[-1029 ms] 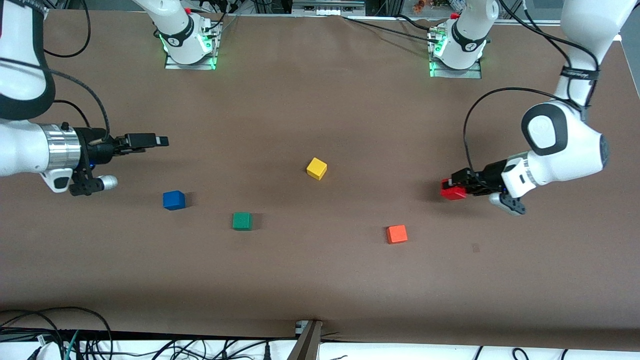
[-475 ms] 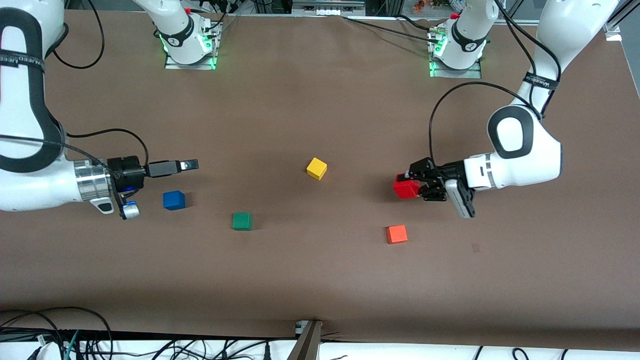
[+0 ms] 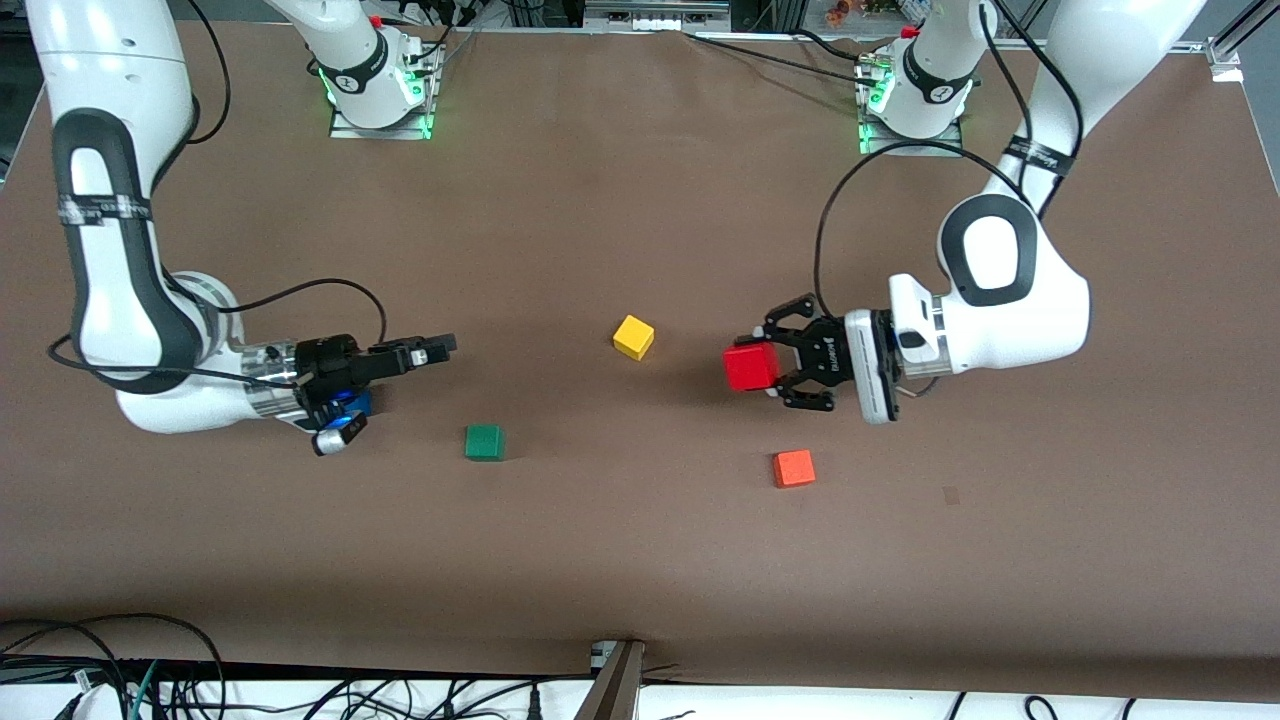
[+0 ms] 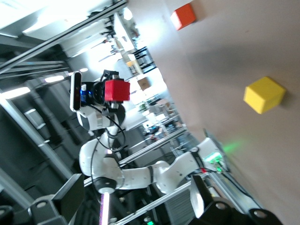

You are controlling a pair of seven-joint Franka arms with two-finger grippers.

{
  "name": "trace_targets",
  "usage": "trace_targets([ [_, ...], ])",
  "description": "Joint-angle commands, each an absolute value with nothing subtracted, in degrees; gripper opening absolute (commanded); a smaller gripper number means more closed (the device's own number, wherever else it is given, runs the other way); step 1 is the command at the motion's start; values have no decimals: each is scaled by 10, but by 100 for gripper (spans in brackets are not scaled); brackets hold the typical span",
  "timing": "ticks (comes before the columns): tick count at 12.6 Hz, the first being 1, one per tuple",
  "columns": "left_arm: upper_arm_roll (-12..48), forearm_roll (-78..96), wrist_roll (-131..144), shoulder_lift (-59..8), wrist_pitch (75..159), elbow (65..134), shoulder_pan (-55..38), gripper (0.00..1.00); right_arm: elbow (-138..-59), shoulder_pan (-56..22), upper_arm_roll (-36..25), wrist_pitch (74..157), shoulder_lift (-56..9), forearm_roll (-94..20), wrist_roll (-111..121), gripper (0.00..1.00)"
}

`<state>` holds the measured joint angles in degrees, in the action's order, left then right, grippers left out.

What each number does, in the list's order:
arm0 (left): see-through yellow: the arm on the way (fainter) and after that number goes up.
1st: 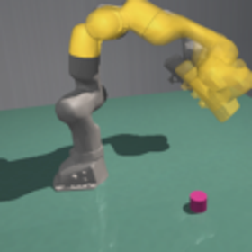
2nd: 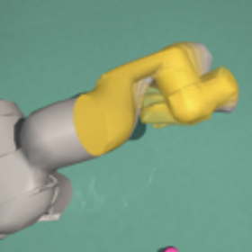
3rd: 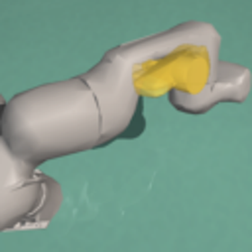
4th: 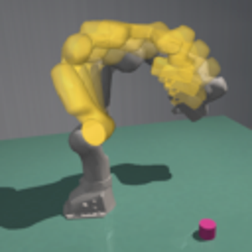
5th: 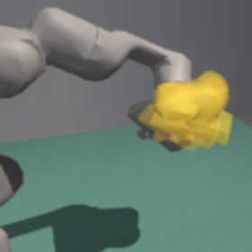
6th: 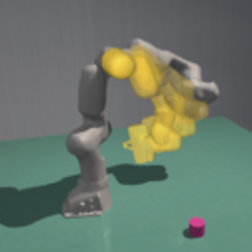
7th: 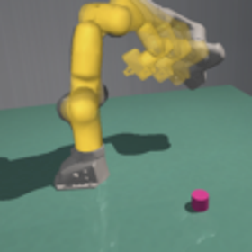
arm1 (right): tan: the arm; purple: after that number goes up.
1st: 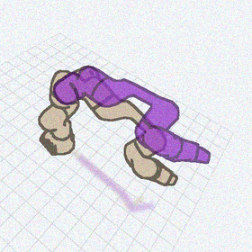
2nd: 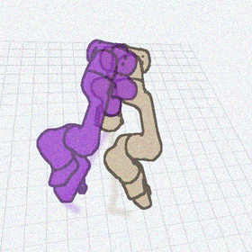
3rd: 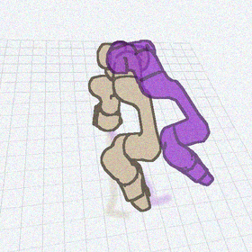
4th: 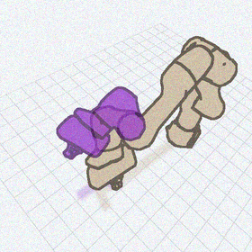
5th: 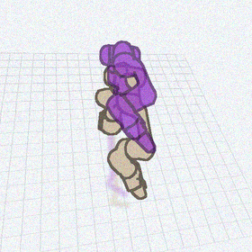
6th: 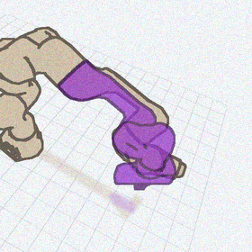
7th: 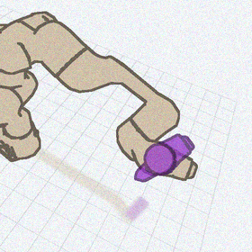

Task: Pass red block to right arm, stack on blue
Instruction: 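Lift the red cube with the left gripper while the right gripper advances, then bring the red cube to the right gripper and close it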

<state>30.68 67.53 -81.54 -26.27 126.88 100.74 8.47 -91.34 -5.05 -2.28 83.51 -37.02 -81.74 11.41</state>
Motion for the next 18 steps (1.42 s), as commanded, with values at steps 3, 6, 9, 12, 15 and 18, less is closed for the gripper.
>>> trace_targets([
  [3, 306, 765, -956, -278, 1311, 984, 31, 1, -945, -103, -22, 879, -370, -922, 154, 100],
  [6, 306, 796, -973, -292, 1337, 974, -8, 0, -960, -143, -22, 909, -370, -1000, 168, 100],
  [9, 306, 861, -1034, -323, 1390, 952, -50, 0, -968, -169, -22, 925, -372, -1040, 201, 100],
  [12, 305, 874, -1048, -353, 1424, 926, -80, 0, -979, -184, -22, 925, -371, -1082, 221, 100],
  [15, 305, 886, -1048, -365, 1426, 910, -83, 0, -986, -192, -22, 925, -372, -1087, 245, 100],
  [18, 305, 902, -1049, -372, 1426, 899, -85, 0, -988, -197, -23, 930, -381, -1100, 266, 100],
])
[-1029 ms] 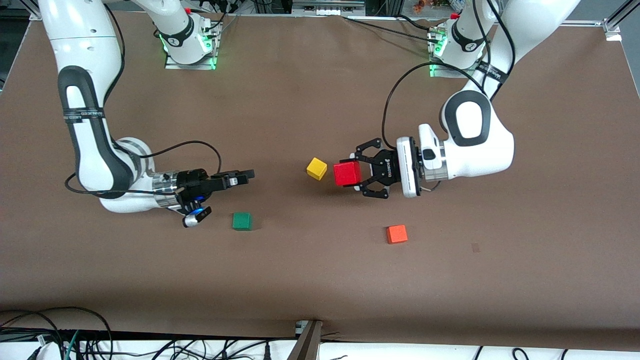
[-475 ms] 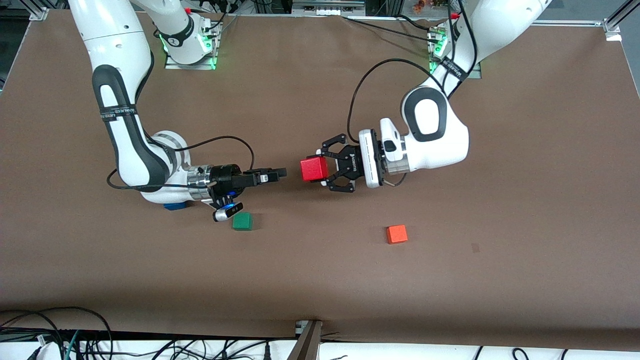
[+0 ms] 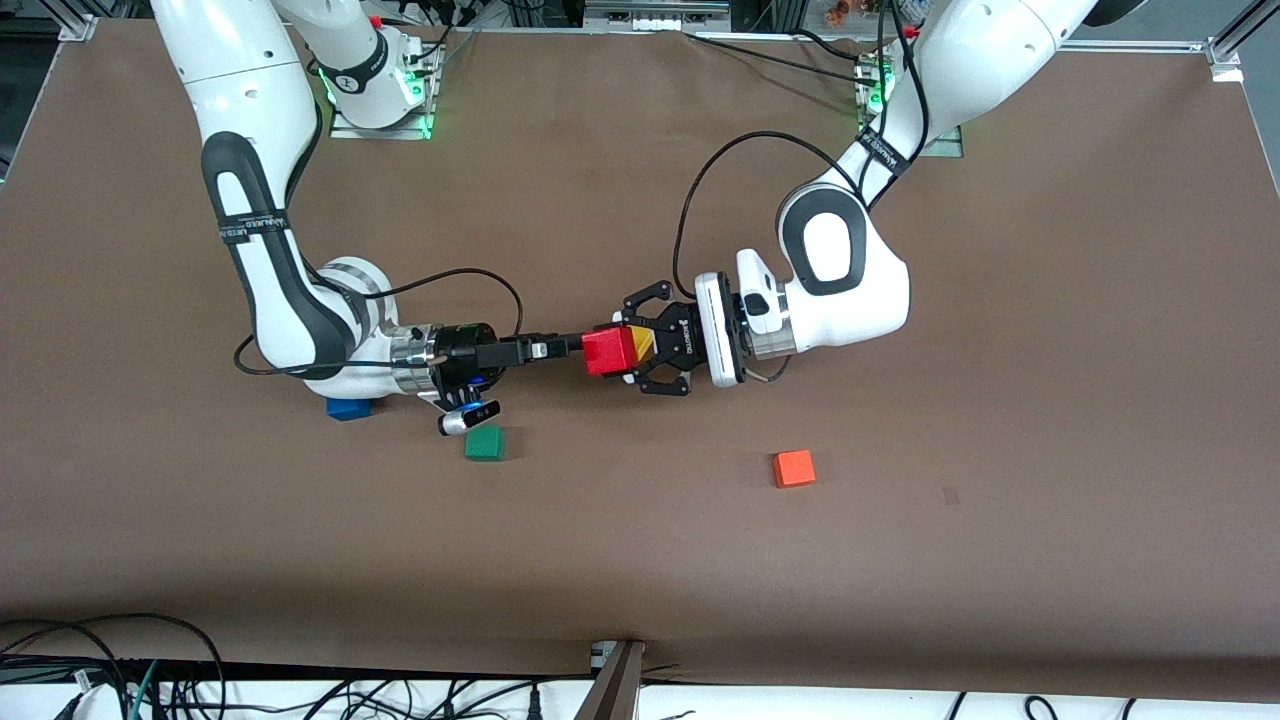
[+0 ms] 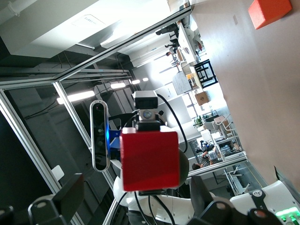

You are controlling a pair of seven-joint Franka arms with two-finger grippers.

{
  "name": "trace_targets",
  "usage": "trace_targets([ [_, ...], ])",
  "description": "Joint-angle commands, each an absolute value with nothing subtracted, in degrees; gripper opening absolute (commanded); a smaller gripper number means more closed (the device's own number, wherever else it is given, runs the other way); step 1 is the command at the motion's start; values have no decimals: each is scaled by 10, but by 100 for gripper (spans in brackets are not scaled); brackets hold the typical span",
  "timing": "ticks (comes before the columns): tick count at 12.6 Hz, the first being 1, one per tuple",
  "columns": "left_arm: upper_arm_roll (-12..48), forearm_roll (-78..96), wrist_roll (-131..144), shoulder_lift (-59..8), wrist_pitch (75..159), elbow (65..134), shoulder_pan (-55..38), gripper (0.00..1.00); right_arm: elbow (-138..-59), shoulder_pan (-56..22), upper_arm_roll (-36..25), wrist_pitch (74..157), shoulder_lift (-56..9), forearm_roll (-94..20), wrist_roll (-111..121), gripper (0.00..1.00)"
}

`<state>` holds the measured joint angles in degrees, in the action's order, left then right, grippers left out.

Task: Pass red block to right arm, stack on blue
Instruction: 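Bring the red cube to the right gripper and close it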

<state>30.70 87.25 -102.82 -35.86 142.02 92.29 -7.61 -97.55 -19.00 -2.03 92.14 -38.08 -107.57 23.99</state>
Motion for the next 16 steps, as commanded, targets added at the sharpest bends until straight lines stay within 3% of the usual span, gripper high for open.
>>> trace_targets([
  [1, 305, 903, -1053, -375, 1426, 894, -88, 0, -987, -198, -23, 932, -382, -1100, 275, 100],
  [16, 305, 918, -1051, -379, 1426, 886, -96, 0, -978, -221, -23, 974, -382, -1158, 282, 100],
])
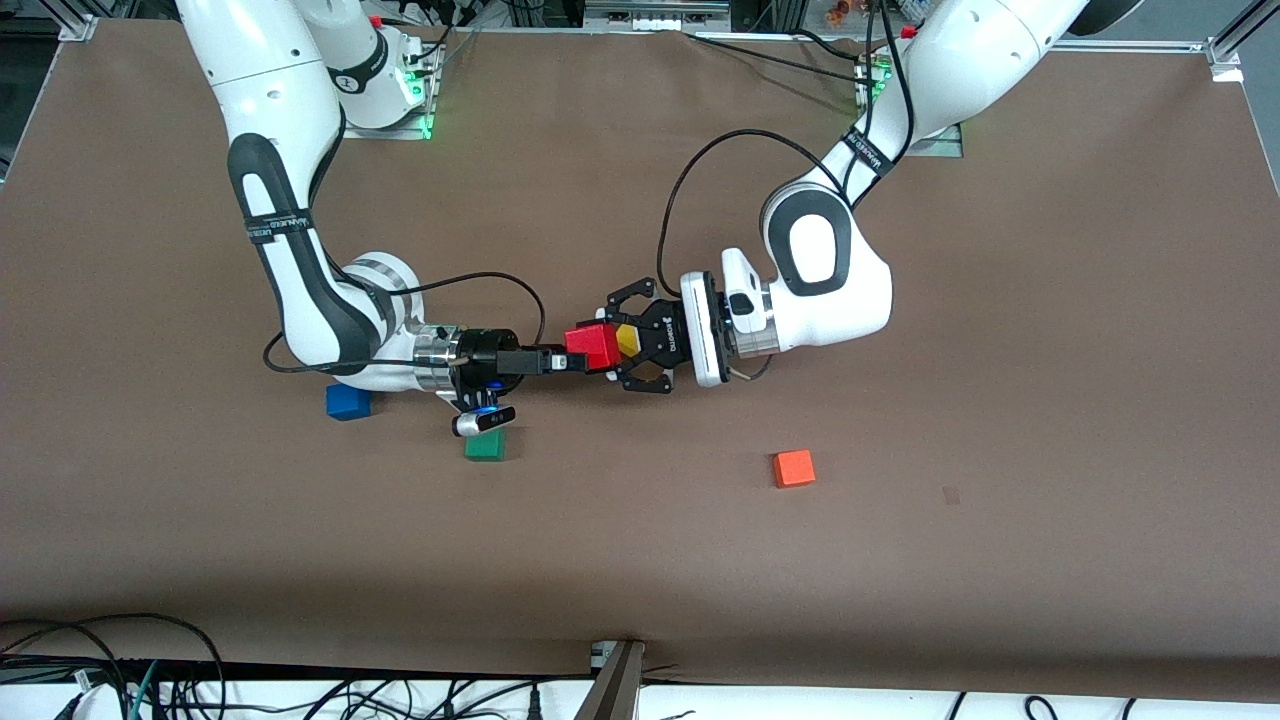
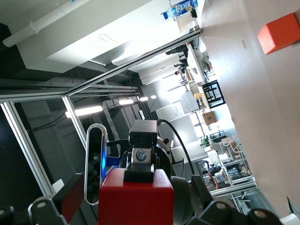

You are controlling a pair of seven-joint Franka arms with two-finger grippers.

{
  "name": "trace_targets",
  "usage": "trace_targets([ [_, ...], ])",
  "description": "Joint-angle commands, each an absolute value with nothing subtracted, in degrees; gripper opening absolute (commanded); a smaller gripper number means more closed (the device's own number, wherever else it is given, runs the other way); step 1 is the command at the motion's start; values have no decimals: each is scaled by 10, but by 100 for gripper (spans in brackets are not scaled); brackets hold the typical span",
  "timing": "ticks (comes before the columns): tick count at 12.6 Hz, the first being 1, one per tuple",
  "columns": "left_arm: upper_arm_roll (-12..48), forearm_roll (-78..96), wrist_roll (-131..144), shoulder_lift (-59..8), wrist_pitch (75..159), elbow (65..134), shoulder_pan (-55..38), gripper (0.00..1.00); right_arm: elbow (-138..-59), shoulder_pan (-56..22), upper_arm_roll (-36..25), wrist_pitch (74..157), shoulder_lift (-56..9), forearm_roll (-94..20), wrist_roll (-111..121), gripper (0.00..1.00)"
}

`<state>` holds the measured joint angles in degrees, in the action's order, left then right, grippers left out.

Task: Pass red block to right arm, stack on blue
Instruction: 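Bring the red cube to the right gripper and close it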

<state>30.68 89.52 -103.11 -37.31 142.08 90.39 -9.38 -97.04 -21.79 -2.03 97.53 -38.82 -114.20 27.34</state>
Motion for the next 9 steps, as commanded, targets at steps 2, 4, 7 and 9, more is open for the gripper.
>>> trace_targets([
  [2, 305, 921, -1050, -379, 1426, 887, -99, 0, -981, -221, -23, 974, -380, -1158, 282, 90],
  [4, 305, 930, -1049, -379, 1426, 887, -99, 0, -985, -221, -25, 965, -374, -1156, 283, 73],
  [7, 305, 938, -1046, -379, 1426, 887, -101, 0, -989, -218, -29, 940, -375, -1156, 283, 44],
  [9, 305, 950, -1043, -376, 1426, 887, -99, 2, -989, -217, -29, 937, -374, -1156, 283, 37],
])
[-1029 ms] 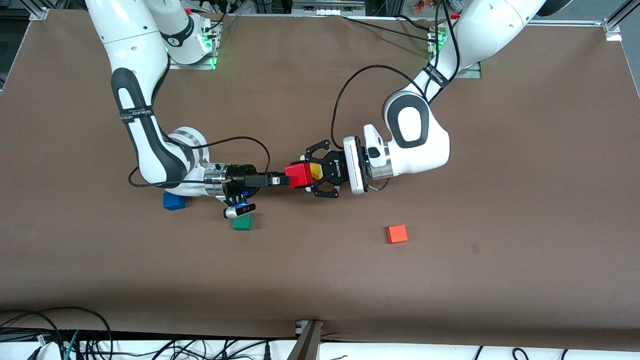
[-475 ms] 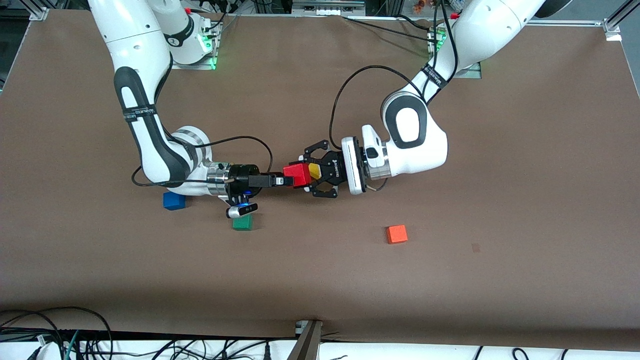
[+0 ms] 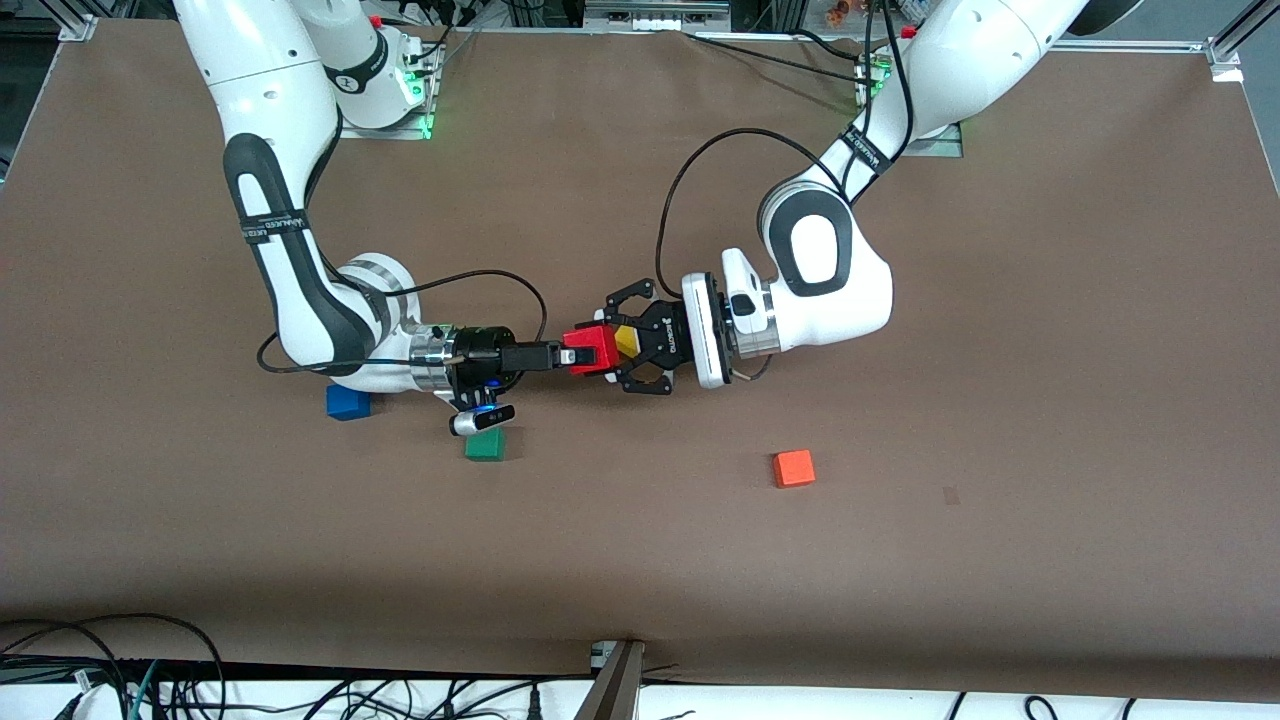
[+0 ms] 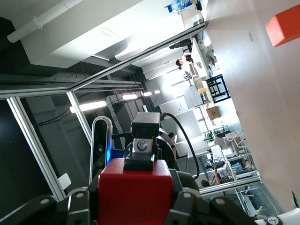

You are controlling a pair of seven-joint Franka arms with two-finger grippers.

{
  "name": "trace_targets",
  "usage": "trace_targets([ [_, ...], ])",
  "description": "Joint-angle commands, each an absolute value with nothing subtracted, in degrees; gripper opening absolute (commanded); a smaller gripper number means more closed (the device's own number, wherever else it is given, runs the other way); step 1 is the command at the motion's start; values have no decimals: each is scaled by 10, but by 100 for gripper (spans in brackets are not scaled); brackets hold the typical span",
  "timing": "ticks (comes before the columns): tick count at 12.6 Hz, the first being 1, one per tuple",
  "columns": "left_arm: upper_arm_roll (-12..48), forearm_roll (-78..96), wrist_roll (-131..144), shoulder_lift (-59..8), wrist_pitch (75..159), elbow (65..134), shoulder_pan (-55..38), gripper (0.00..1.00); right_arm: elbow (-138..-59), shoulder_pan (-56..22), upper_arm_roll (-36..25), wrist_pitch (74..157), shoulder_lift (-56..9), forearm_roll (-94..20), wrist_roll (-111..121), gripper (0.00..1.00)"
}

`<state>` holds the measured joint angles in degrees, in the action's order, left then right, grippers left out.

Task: Pass red block to right arm, stack on blue
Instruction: 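Open the left gripper and pull it back from the red cube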

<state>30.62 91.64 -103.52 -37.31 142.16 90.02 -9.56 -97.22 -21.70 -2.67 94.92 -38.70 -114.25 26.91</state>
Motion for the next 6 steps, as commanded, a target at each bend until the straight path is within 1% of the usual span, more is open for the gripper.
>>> trace_targets([
  [1, 305, 968, -1042, -374, 1428, 888, -100, 6, -989, -216, -30, 937, -374, -1155, 283, 27],
  [2, 305, 994, -1043, -374, 1428, 889, -102, 25, -989, -214, -30, 937, -374, -1155, 283, 22],
  [3, 306, 998, -1050, -370, 1432, 891, -104, 42, -989, -214, -30, 937, -374, -1156, 283, 22],
  [4, 306, 999, -1049, -353, 1437, 900, -100, 74, -989, -214, -30, 937, -374, -1155, 283, 22],
  [5, 307, 1000, -1044, -349, 1433, 904, -95, 100, -988, -213, -30, 937, -374, -1155, 283, 22],
  [6, 307, 1000, -1039, -348, 1430, 903, -95, 100, -988, -211, -30, 938, -375, -1155, 282, 22],
])
